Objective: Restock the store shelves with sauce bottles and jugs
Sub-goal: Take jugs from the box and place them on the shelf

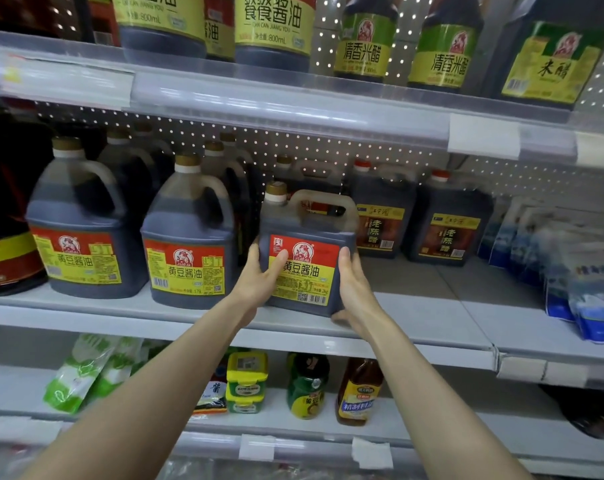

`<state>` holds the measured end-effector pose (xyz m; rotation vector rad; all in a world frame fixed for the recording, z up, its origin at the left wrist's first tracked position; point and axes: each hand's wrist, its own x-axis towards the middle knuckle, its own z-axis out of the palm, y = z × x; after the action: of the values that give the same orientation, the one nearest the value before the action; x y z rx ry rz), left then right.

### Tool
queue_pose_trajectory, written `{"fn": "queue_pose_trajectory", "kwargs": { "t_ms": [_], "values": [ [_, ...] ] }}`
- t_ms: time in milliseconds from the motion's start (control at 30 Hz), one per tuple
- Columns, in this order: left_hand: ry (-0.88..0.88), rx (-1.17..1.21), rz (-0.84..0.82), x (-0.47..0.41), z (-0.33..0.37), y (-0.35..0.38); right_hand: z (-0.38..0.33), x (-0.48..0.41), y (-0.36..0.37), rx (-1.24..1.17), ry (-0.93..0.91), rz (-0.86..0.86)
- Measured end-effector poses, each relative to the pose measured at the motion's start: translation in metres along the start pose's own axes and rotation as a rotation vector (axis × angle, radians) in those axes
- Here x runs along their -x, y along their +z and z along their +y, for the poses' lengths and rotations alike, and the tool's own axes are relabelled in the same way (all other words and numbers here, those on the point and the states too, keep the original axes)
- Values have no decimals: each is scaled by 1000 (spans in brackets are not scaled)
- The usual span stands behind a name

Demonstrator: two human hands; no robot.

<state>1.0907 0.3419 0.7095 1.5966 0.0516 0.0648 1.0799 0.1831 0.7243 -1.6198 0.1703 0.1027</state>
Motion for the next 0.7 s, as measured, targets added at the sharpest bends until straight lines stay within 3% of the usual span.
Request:
{"fn": "queue_pose_trajectory", "kwargs": {
  "t_ms": [300,700],
  "values": [
    [60,38,62,-11,-6,2,3,-23,-6,88,-70,49],
    [58,40,131,-46,-8,9,-4,-63,-3,20,-57,71]
  ]
}}
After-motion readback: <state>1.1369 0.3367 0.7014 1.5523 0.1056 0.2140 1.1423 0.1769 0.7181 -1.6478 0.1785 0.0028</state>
